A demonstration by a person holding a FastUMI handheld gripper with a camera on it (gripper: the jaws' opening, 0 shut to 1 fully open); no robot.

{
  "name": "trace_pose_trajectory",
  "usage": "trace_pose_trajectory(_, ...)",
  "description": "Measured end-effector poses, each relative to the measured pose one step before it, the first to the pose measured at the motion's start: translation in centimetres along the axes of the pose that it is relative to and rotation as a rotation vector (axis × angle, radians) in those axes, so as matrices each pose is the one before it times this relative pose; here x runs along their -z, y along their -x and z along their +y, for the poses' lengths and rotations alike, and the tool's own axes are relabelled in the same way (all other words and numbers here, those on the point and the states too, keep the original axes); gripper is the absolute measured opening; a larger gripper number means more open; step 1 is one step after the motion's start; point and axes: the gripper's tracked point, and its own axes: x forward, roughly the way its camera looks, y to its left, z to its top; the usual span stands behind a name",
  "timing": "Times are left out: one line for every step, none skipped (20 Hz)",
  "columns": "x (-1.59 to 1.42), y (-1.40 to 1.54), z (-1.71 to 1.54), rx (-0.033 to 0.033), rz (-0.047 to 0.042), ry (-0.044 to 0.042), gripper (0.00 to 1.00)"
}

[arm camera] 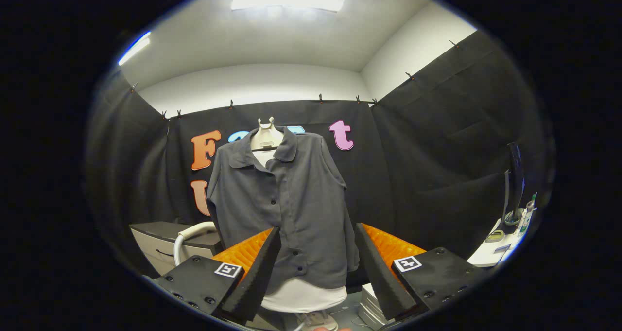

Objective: Iron the clothes twice with a garment steamer, once on the left side and once on the right side.

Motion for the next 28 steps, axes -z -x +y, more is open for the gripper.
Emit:
trace_pose_trajectory(0.164,0.075,0.451,-0.01917,0.01169,-0.01023,0.97)
trace_pose_trajectory(0.327,-0.192,0.015,-0.00807,0.01403,-0.00115,0.98)
trace_pose_trajectory(0.397,-0.353,-0.333,0.00699,0.0165,0.00739,0.98)
trace_pose_trajectory(0.068,-0.536,-0.414,0.00946,0.01326,0.00837,0.98)
trace_pose_trajectory(0.357,-0.127,-0.087,0.00473,0.01066,0.00554,0.98)
trace_pose_trajectory(0.126,-0.04,0.265,-0.00231,0.00566,0.00028,0.98)
trace_pose_trajectory(0.069,-0.141,0.312,-0.00606,0.00468,-0.00283,0.98)
trace_pose_trajectory(0.102,-0.037,0.467,-0.0106,0.0033,-0.00029,0.98)
trace_pose_trajectory(0.041,-0.189,0.387,-0.00837,0.00056,0.00305,0.98)
trace_pose_trajectory(-0.043,-0.245,0.238,-0.00379,-0.00166,0.00414,0.98)
trace_pose_trajectory(-0.036,-0.399,0.401,0.00249,-0.00269,0.00587,0.98)
trace_pose_trajectory(-0.122,-0.376,0.397,0.00932,-0.00153,0.00928,0.98)
trace_pose_trajectory(-0.36,-0.49,0.606,0.01715,-0.01142,0.00767,0.98)
trace_pose_trajectory(-0.586,-0.631,0.734,0.02387,-0.00925,0.00412,0.98)
trace_pose_trajectory(-0.367,-0.629,1.472,0.00668,-0.00133,0.00496,0.98)
trace_pose_trajectory(-0.59,-0.545,2.382,-0.01104,-0.00291,0.00787,0.98)
trace_pose_trajectory(-0.694,-0.794,2.45,-0.01725,-0.00057,0.01125,0.98)
trace_pose_trajectory(-0.649,-1.037,2.499,-0.01776,-0.0001,0.01055,0.98)
trace_pose_trajectory(-0.685,-1.201,3.022,-0.02929,0.00218,0.00771,0.98)
trace_pose_trajectory(-0.554,-1.415,3.684,-0.04742,0.00433,0.00062,0.98)
trace_pose_trajectory(-0.47,-1.551,3.887,-0.05271,0.00225,-0.01318,0.98)
trace_pose_trajectory(-0.227,-1.717,3.342,-0.04618,0.00835,-0.01975,0.98)
trace_pose_trajectory(0.213,-1.676,3.203,-0.0396,0.01579,-0.0217,0.98)
trace_pose_trajectory(0.378,-1.74,2.795,-0.02809,0.01666,-0.01852,0.98)
trace_pose_trajectory(0.498,-1.459,1.873,-0.01178,0.01364,-0.01825,0.98)
trace_pose_trajectory(0.097,-1.967,1.672,-0.00568,0.01101,-0.02122,0.98)
trace_pose_trajectory(0.203,-1.863,1.478,-0.00389,0.00512,-0.02125,0.98)
trace_pose_trajectory(-0.17,-1.692,1.23,0.00249,-0.0006,-0.01653,0.98)
